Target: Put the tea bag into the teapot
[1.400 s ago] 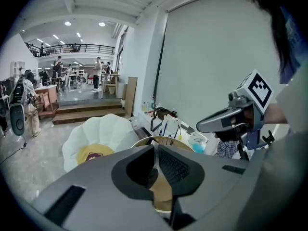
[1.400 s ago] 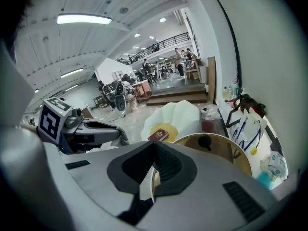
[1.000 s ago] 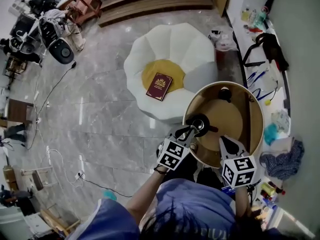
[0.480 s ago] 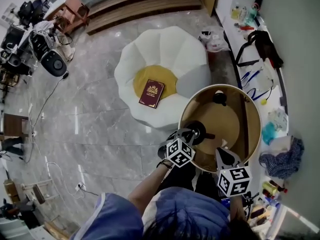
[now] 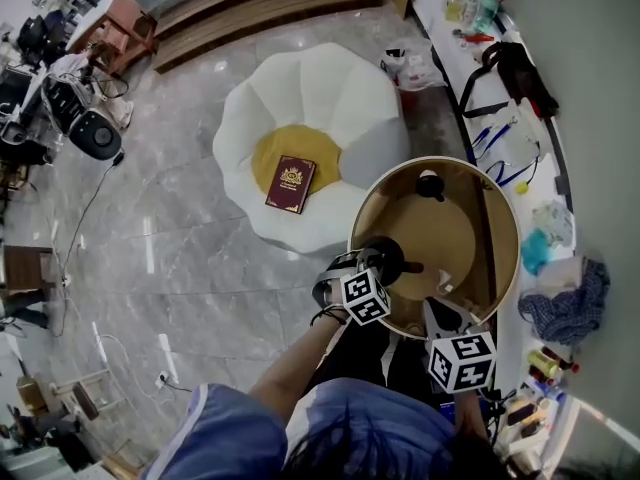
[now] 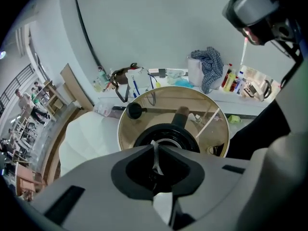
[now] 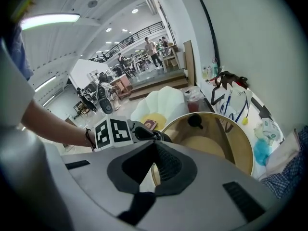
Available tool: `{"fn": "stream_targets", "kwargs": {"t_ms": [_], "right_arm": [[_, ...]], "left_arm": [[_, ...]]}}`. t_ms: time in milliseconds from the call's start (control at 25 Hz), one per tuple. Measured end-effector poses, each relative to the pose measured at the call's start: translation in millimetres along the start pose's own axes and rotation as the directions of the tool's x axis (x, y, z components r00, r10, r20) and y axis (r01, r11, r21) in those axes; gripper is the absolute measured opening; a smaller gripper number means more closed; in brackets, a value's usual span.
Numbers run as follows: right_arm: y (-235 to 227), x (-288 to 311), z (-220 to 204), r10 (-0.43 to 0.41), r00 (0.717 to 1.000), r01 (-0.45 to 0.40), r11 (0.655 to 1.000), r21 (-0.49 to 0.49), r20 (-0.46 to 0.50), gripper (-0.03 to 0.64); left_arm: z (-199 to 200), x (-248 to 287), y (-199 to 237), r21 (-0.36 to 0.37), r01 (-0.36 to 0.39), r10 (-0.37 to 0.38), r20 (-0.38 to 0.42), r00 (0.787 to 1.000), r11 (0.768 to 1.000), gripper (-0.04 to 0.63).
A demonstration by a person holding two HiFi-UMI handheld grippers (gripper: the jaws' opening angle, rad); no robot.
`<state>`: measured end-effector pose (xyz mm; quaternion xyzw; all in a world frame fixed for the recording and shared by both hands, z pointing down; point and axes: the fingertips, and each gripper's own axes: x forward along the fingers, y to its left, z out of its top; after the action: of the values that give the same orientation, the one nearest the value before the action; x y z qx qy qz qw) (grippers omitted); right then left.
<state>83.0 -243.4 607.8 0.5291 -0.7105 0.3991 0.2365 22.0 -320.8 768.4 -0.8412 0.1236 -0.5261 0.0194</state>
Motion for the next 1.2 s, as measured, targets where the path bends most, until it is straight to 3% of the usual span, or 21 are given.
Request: {"fn": "stream_targets", "kwargs": {"t_ms": [360, 560, 680, 920, 1200], "right_arm": [[-12, 3, -11, -0.022, 1.000, 0.022, 0.999, 0.033, -0.009, 0.018], [-13, 1, -16, -0.016, 1.000, 0.016, 0.999, 0.039, -0.007, 0.018], [-17, -3, -15, -0.017, 1.000, 0.017, 0.999, 0.043, -0.001, 0.018], [-30, -15, -10, -0.037, 0.999, 0.037, 0.998, 0.044, 0.017, 0.018], [-30, -25, -6, -0.023, 0.999, 0.023, 1.000, 0.010, 0.031, 0.018]], "left_arm": [[1, 20, -13, -0.017, 0.096, -0.097, -0.063, 0.993, 0.995, 0.041], [2, 16, -17, -0.071, 0.129, -0.131, -0.026, 0.991, 0.989, 0.079], [2, 8, -11, -0.147, 0.117, -0.118, 0.002, 0.993, 0.982, 0.109], [-2, -13, 0, -0.301, 0.069, -0.059, 0.042, 0.997, 0.951, 0.107], [9, -44, -2, -0.361, 0.052, -0.013, 0.108, 0.994, 0.931, 0.106]]}}
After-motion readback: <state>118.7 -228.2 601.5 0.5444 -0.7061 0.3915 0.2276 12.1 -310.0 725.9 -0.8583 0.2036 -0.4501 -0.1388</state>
